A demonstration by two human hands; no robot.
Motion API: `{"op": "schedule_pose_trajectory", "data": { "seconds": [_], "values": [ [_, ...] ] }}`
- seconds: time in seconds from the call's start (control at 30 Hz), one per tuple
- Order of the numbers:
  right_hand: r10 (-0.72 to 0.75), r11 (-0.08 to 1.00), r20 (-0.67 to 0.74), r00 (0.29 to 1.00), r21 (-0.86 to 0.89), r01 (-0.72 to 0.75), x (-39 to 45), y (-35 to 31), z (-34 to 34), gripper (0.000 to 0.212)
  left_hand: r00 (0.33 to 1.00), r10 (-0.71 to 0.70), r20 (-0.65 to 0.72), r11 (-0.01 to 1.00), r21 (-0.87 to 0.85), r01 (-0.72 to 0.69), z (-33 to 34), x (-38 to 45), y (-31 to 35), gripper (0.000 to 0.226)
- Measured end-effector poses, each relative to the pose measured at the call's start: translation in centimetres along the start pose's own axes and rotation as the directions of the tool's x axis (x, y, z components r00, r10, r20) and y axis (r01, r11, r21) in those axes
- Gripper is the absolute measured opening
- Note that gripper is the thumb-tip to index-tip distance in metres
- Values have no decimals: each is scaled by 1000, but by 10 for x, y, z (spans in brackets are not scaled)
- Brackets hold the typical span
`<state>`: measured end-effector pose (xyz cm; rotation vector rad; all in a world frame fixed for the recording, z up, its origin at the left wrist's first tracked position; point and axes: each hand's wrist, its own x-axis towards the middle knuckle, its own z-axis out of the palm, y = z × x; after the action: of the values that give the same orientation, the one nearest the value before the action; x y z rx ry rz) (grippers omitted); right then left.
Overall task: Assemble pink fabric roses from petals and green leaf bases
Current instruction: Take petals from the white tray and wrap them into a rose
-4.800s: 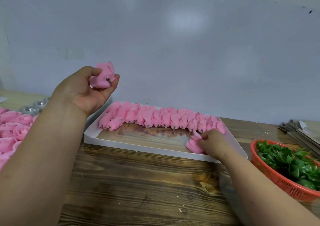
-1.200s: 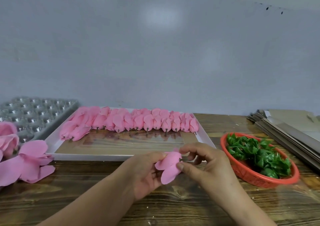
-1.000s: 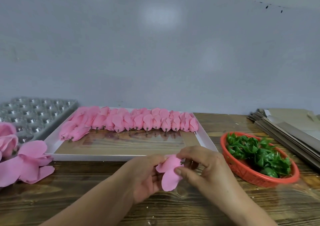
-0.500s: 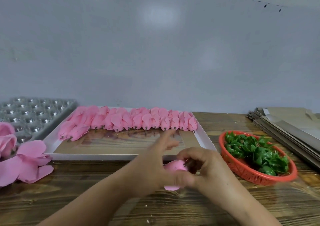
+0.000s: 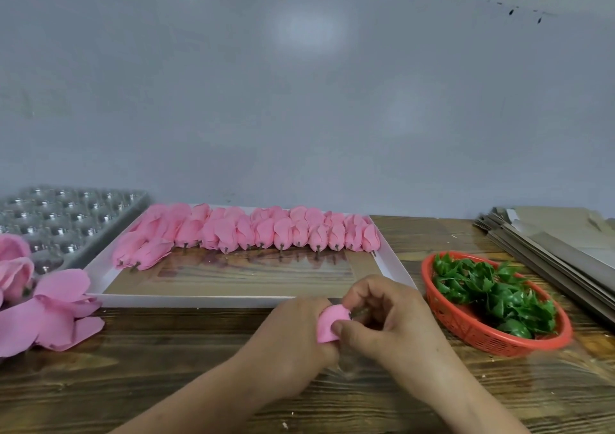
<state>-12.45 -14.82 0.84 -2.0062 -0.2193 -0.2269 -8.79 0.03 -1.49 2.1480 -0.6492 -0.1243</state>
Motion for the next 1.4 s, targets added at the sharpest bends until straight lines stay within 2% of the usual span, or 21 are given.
{"op": "schedule_pose_trajectory", "data": {
  "seconds": [0.1,0.2,0.37,0.53,0.6,0.7,0.8,0.87,0.93,1.0,1.03,1.13,1.2,1.27,1.33,1.4],
  "values": [
    [-30,1000,104,994,3,30,0,-2,-11,22,1000,0,30,990,-140,4,-2,0,-3,13],
    [-54,998,169,984,42,47,0,-2,-23,34,999,19,45,979,-205,-9,-5,1,-7,9],
    [-93,996,197,976,29,89,0,-1,-25,43,994,11,113,976,-217,14,-5,3,-6,26],
    [-155,987,261,953,10,158,-1,-4,-21,41,974,24,225,963,-268,38,-6,0,-5,13],
    [-153,988,264,952,10,156,-1,-4,-19,39,970,27,243,962,-271,41,-7,0,-7,16],
    [-154,988,226,962,7,157,-2,-4,-13,34,969,4,247,949,-305,74,-6,0,-8,18],
    [-129,992,126,984,7,129,-3,-6,-5,27,976,-45,212,921,-370,123,-1,0,-6,20],
    [-83,994,8,997,74,82,-1,-4,-5,33,981,-106,164,871,-460,171,1,3,-6,29],
    [-29,979,-140,990,197,57,2,-2,-8,33,972,-176,154,767,-598,233,2,3,-3,36],
    [78,914,-243,967,405,28,5,-3,-8,31,966,-171,196,655,-710,260,5,1,1,50],
    [146,849,-249,958,528,8,5,-4,-7,27,968,-131,215,638,-729,248,9,-1,3,59],
    [287,621,-140,948,781,-73,3,-11,4,15,980,11,198,673,-727,139,24,-7,14,66],
    [315,529,-72,946,841,-113,0,-14,12,23,986,115,119,666,-746,13,32,-9,20,54],
    [314,489,-14,949,860,-148,-4,-16,19,39,994,111,26,627,-778,-49,33,-9,23,41],
    [291,459,42,956,870,-178,-6,-16,24,49,999,30,-36,575,-816,-47,31,-9,21,49],
    [277,418,89,957,885,-203,-6,-15,26,50,997,-13,-80,544,-837,-60,31,-7,16,65]
  ]
}}
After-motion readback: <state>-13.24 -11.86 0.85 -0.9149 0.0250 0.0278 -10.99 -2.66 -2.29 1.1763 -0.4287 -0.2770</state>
